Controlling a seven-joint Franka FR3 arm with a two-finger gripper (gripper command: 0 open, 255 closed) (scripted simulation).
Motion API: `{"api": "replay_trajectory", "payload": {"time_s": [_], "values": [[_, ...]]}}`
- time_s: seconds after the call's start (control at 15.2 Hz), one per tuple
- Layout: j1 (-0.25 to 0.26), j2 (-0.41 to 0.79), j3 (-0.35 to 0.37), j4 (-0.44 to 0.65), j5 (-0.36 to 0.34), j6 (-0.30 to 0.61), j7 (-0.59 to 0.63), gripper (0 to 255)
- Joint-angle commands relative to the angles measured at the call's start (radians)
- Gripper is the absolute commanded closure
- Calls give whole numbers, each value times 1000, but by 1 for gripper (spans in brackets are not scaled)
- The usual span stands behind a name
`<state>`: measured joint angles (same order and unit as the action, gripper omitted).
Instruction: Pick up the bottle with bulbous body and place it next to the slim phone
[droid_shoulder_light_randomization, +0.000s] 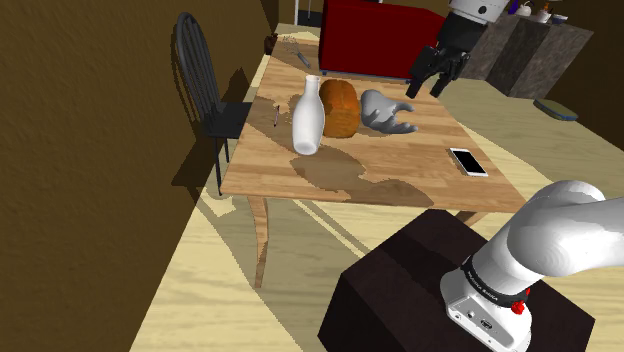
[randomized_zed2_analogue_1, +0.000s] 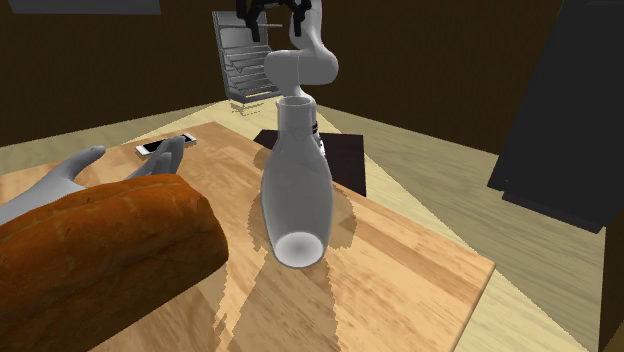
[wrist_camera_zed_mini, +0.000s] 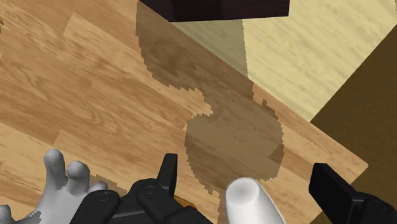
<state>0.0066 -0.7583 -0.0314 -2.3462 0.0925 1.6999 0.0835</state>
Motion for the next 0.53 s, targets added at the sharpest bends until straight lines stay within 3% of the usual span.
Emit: {"api": "replay_trajectory", "payload": {"time_s": [0.0,0.46], "values": [[0,0,0,0,0,0,0,0],[16,280,61,178,0,94,57,0]]}}
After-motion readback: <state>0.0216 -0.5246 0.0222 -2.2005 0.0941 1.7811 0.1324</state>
